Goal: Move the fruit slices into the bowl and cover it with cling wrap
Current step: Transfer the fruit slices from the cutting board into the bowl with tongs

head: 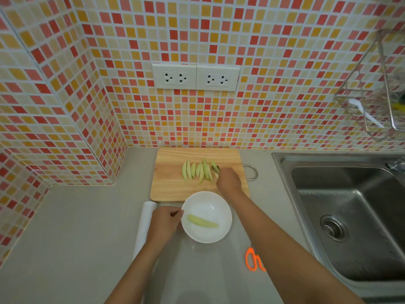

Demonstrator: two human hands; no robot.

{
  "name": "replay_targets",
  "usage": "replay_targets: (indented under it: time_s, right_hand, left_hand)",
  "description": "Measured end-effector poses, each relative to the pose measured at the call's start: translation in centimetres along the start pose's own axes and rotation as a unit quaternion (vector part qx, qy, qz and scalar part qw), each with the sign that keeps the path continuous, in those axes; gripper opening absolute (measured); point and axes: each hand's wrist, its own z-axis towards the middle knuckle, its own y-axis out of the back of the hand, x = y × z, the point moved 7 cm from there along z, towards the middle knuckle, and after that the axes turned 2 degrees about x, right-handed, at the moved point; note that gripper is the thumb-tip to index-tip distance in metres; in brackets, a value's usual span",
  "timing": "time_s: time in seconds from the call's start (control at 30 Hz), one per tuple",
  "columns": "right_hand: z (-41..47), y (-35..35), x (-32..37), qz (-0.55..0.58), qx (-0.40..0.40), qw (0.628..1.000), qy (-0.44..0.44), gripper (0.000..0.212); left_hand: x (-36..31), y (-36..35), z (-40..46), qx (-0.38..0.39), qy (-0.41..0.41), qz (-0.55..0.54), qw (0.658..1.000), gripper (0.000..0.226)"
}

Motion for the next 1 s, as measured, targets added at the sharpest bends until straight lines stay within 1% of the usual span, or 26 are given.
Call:
replay_targets:
  time_s: [0.1,0.17,0.2,0.27,0.37,0.47,0.57,0.63,0.7,0.77,0.9,1.0]
  right_hand:
    - [-1.9,0.7,-0.3,0.036,-0.016,0.999,0.003,0.022]
    - [-4.5,0.7,-0.6,0.063,-0.021,0.998,0.003,0.03]
    - [-5.9,0.6,-0.8,0.07,-0.022,0.997,0.009,0.028]
    - [-8.6,-0.2,-1.0,0.061,-0.021,0.997,0.033,0.019]
    - [-11.5,-2.1,-1.4,0.015,0.0,0.998,0.056,0.022]
    - [-12.6,-3.4,-1.9,-0.01,0.022,0.998,0.05,0.023]
    - [-12.7,-3.5,-2.1,-0.019,0.022,0.998,0.047,0.024]
    - [-12.9,-2.7,-1.9,-0.016,0.007,0.998,0.056,0.024]
    - [-12.6,-1.2,-1.6,0.017,-0.014,0.998,0.059,0.027]
    - [-11.4,0.5,-1.4,0.056,-0.029,0.997,0.043,0.028]
    - [-7.3,1.8,-0.5,0.088,-0.011,0.996,0.015,0.014]
    - [-4.7,1.1,0.3,0.085,0.004,0.996,0.006,0.015]
  left_hand:
    - [-0.3,0.1,-0.1,0.001,0.002,-0.004,1.0,0.025]
    - [-0.4,0.1,-0.2,0.001,-0.001,-0.001,1.0,0.026]
    - [-0.5,0.1,-0.2,0.002,-0.001,0.0,1.0,0.027]
    - [-0.5,0.2,-0.2,0.002,0.003,0.0,1.0,0.026]
    - [-0.7,0.3,-0.4,0.0,0.008,-0.008,1.0,0.022]
    - [-0.7,0.4,-0.4,-0.003,0.021,-0.018,1.0,0.021]
    - [-1.0,0.5,-0.6,0.0,0.023,-0.014,1.0,0.022]
    - [-1.3,0.7,-0.8,-0.003,0.027,-0.012,1.0,0.023]
    - [-1.7,0.8,-1.0,-0.001,0.025,-0.007,1.0,0.024]
    - [-2.1,0.8,-1.2,0.003,0.026,0.0,1.0,0.025]
    - [-2.5,0.8,-1.3,-0.001,0.038,0.025,0.999,0.025]
    - [-2.7,0.7,-1.2,0.004,0.044,0.044,0.998,0.032]
